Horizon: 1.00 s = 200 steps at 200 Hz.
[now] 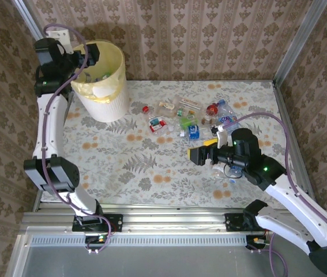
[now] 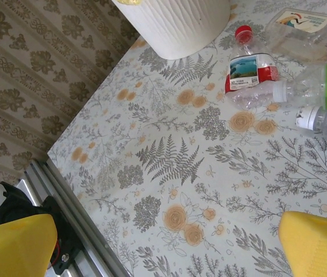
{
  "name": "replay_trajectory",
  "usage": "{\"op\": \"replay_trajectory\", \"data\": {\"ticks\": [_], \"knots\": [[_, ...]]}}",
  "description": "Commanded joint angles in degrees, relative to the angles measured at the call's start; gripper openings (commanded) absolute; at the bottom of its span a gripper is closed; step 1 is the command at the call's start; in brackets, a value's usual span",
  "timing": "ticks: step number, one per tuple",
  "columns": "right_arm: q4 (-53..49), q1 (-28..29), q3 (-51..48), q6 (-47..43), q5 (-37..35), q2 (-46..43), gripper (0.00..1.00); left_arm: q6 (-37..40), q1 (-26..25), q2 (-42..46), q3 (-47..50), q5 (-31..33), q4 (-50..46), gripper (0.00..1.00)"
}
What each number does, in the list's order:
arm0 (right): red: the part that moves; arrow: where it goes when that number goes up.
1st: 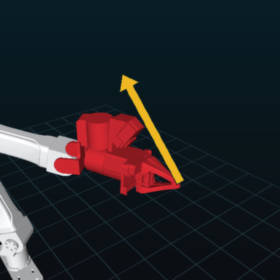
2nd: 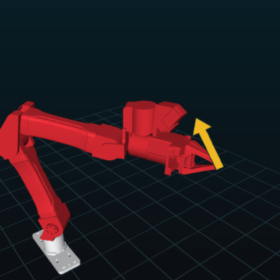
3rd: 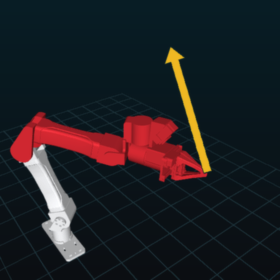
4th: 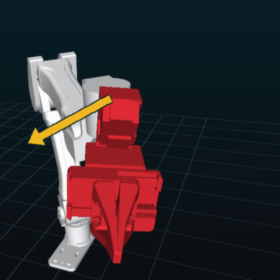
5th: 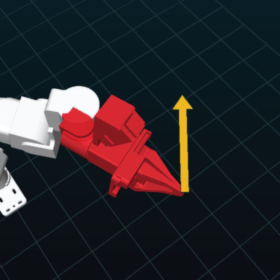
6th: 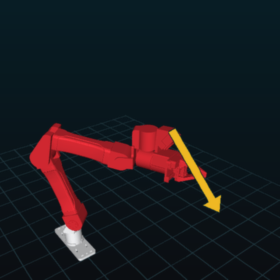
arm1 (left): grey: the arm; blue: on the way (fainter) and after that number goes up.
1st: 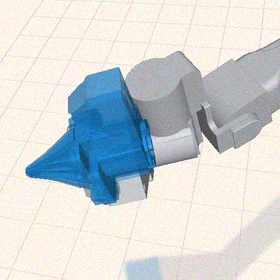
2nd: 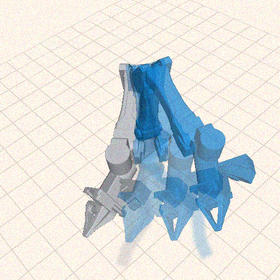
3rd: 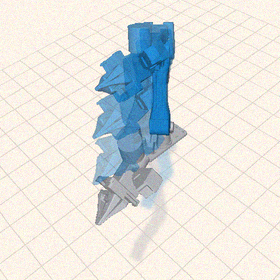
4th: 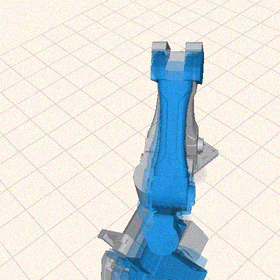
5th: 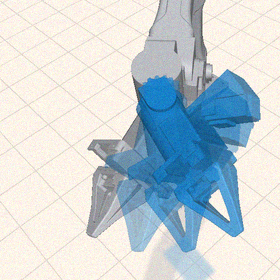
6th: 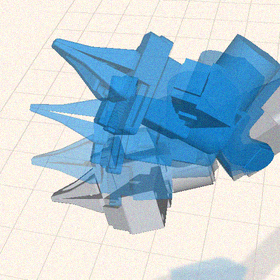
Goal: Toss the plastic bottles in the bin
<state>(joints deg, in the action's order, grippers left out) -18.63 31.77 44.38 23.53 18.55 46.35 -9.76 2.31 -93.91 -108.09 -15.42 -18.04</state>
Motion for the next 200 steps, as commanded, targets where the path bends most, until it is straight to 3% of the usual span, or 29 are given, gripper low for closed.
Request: {"op": "replay_trajectory", "data": {"ticks": [1, 102, 200], "knots": [[-1.1, -0.4, -0.8, -0.2, -1.4, -0.4, 1.00, -2.4, 0.1, 9.4, -3.5, -1.5, -0.9, 1.00], [-2.4, -3.7, 0.8, 4.5, -2.1, 5.1, 1.00, -5.5, -0.3, 30.2, 10.2, -9.2, 0.5, 1.00], [-8.3, -9.3, 3.5, 1.5, -4.5, 8.9, 1.00, -6.5, -1.8, 36.8, 18.8, -14.7, 2.5, 1.00]]}}
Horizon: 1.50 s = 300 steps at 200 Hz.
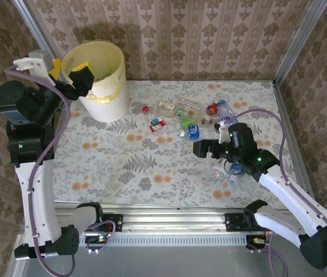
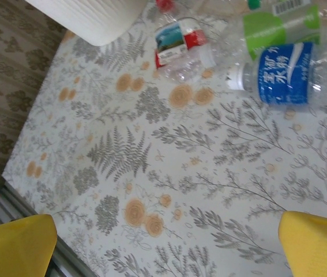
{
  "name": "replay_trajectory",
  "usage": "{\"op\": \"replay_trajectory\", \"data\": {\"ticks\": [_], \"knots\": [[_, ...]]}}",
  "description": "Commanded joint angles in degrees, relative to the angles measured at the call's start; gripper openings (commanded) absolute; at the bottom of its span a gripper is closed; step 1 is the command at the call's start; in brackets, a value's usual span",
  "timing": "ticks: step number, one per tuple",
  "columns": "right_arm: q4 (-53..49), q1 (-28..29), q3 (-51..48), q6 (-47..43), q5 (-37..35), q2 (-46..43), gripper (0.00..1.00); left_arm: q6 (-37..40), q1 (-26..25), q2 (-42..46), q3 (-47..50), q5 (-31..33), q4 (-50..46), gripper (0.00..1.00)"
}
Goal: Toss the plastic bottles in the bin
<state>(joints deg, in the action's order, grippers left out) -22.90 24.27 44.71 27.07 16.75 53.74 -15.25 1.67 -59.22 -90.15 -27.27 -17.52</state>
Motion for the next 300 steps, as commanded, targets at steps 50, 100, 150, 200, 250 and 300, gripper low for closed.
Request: {"op": "replay_trajectory", "data": {"ticks": [50, 100, 150, 200, 250, 300], "knots": [[-1.7, -9.1, 6.5, -2.8, -4.2, 11.7, 1.00, 0.6, -5.4, 8.7, 6.0, -3.6, 0.7, 1.00], [4.4, -14.4, 11.0, -0.9, -1.9, 26.6, 0.99, 0.0, -7.3, 16.3, 11.3, -4.7, -4.8, 1.00], [6.9, -17.0, 16.1, -0.4, -1.0, 39.2, 0.89, -2.3, -7.3, 22.4, 17.1, -4.2, -5.2, 1.00], [6.9, -17.8, 20.5, -0.9, -1.0, 46.4, 0.79, -3.8, -7.4, 23.8, 19.1, -4.5, -5.9, 1.00], [7.8, -17.8, 21.7, -0.5, -0.1, 50.4, 0.70, -4.5, -7.4, 24.5, 20.3, -4.7, -6.3, 1.00], [8.4, -17.7, 21.3, -0.4, 0.1, 51.4, 0.61, -5.1, -7.5, 24.5, 21.7, -4.7, -6.0, 1.00]]}}
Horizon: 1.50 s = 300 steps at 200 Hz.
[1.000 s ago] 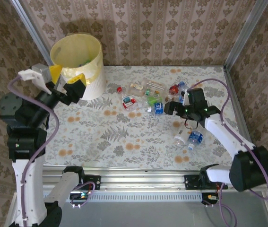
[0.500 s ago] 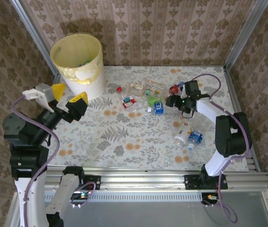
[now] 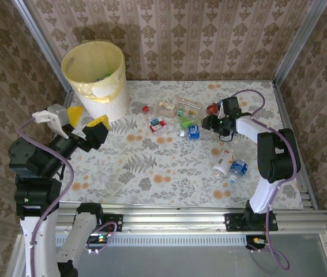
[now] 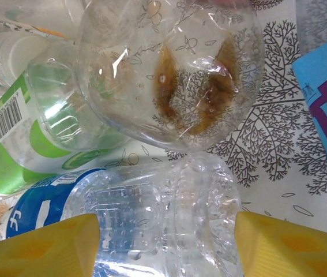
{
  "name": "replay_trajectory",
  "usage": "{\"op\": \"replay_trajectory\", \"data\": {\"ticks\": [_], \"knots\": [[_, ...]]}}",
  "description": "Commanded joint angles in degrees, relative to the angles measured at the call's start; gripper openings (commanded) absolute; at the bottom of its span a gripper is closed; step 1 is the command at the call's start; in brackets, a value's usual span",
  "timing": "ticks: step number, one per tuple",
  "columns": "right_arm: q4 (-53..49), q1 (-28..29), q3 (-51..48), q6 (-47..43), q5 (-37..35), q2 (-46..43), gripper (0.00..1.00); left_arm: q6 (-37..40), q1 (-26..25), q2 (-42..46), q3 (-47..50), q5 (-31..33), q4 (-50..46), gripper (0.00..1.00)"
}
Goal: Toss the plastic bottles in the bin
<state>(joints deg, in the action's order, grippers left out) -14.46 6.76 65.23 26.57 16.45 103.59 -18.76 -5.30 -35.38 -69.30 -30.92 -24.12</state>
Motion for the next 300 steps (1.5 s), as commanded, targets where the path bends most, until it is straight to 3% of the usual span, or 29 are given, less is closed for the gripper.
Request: {"op": "replay_trajectory", "data": {"ticks": [1, 65, 213, 261, 300], "knots": [[0.0, -0.2, 0.7, 0.1, 0.5, 1.6, 0.61, -1.5, -0.5, 0.7, 0.8, -1.0, 0.6, 1.00], [0.5, -0.3, -1.7, 0.3, 1.4, 0.5, 0.46, -1.7, -0.5, 0.7, 1.6, -0.6, 0.7, 1.00], [3.4, -0.3, -8.2, 3.4, 6.5, -5.9, 0.24, -5.0, -1.2, 0.7, 6.5, -0.6, 4.7, 1.00], [4.7, -0.3, -10.4, 5.1, 7.7, -9.0, 0.19, -6.1, -4.7, 0.6, 10.6, 1.4, 7.4, 1.00], [5.8, -0.3, -11.4, 6.9, 9.0, -11.2, 0.15, -6.2, -11.2, -0.4, 14.2, 5.6, 10.4, 1.00]]}}
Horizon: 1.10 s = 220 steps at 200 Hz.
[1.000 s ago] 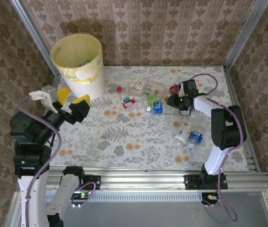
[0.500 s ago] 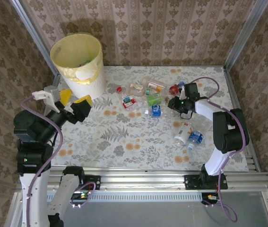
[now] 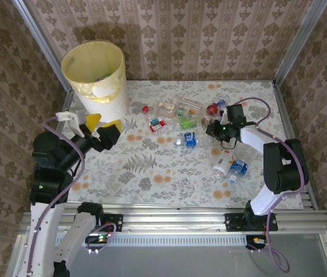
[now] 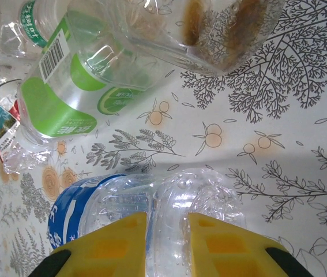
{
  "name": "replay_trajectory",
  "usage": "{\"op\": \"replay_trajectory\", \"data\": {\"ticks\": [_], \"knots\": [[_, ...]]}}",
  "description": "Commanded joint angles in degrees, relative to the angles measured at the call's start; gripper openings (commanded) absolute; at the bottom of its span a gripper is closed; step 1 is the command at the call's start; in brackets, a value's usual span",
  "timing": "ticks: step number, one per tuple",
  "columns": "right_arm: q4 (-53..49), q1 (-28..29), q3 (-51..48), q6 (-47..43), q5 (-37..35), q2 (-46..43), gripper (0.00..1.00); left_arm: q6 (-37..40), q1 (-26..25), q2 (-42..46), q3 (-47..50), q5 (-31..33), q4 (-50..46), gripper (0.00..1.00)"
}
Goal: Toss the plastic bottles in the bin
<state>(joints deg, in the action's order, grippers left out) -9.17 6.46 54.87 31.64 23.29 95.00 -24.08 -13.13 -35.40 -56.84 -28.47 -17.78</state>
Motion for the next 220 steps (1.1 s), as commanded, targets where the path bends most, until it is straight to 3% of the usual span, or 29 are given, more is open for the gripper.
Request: {"op": "replay_trajectory", "data": {"ticks": [1, 65, 124, 170, 220], "knots": [[0.6, 0.0, -1.1, 1.9, 2.2, -2.7, 0.15, -0.9, -3.5, -0.4, 1.9, 3.3, 4.1, 1.00], [2.7, 0.0, -0.8, 5.6, 5.9, -7.9, 0.13, -2.7, -18.7, -4.2, 10.2, 14.3, 14.6, 1.00], [4.5, 0.0, -0.7, 10.2, 9.0, -14.8, 0.13, -8.7, -25.6, -10.3, 18.4, 19.7, 28.3, 1.00], [7.6, 0.2, -0.5, 15.4, 11.8, -20.2, 0.13, -16.8, -28.4, -15.3, 26.2, 23.8, 47.3, 1.00], [9.7, 2.0, -0.7, 18.1, 12.5, -22.0, 0.13, -21.2, -33.1, -27.8, 25.5, 23.5, 62.8, 1.00]]}}
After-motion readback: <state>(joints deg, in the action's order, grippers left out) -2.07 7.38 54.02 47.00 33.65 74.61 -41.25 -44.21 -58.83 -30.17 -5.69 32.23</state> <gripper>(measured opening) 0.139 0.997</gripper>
